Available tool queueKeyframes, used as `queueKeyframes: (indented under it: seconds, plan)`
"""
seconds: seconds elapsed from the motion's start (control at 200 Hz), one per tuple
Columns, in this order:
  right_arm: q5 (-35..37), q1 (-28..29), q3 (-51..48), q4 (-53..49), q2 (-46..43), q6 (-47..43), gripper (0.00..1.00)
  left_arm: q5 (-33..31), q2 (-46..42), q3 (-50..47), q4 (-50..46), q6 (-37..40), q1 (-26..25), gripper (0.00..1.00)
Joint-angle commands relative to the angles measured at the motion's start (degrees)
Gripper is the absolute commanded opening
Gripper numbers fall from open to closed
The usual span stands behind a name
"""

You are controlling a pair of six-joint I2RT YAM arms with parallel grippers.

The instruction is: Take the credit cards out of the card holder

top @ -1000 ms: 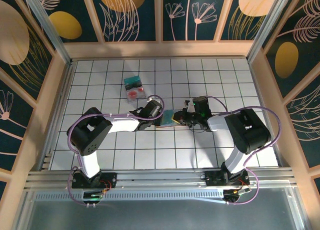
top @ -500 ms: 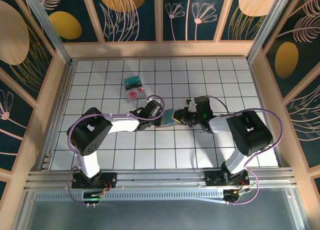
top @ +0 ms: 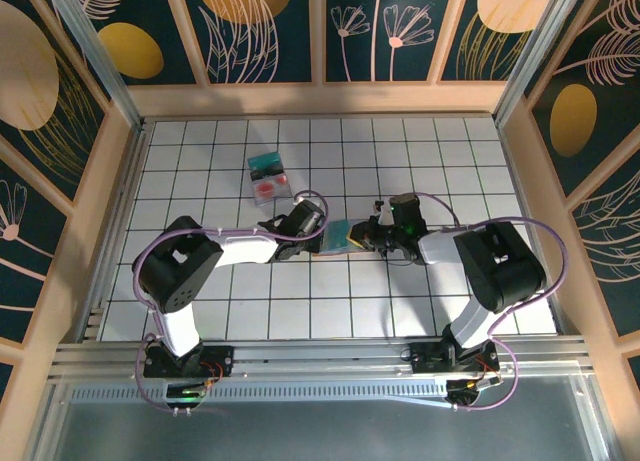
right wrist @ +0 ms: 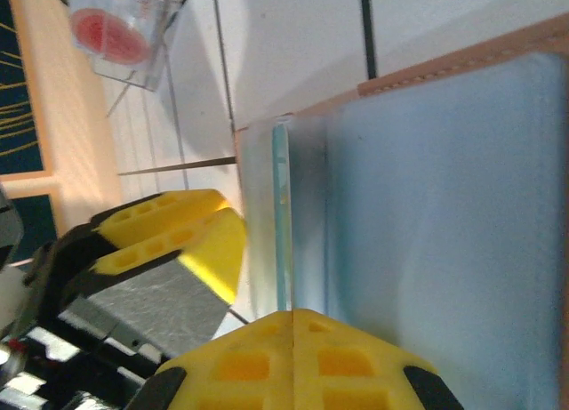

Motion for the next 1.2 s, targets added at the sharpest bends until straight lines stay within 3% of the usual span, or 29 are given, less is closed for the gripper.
queueKeyframes:
  seconds: [0.0,0.24,0.345,0.691,0.996,1.196]
  plan:
    - [3.84,0.26,2.57,-8.0,-1.9,-3.88,0.0,-1.9,-2.24,1.58,-5.73,1.45,-0.15,0.36]
    - [5.53,1.28,4.04,-10.35,-2.32,-4.41,0.0,-0.16,-4.17,4.03,-3.98,2.86,-0.12,0.72]
    - [5.48,1.53,4.21,-10.23,-2.44,-4.31,0.0,0.54,-2.1,4.92,-3.91,3.47,-0.16,0.78]
    - [5.0,1.85,4.08,-9.01,-3.04,-3.76,0.0,2.77,3.31,5.42,-3.05,5.27,-0.25,0.77]
    - [0.57,1.85,2.16,0.95,-1.83,-0.48,0.14,3.34,4.6,4.33,-4.28,5.85,-0.5,0.61]
    - [-0.49,2.15,2.16,5.4,0.44,1.1,0.19,4.22,4.19,4.05,-3.73,5.28,-0.59,0.59]
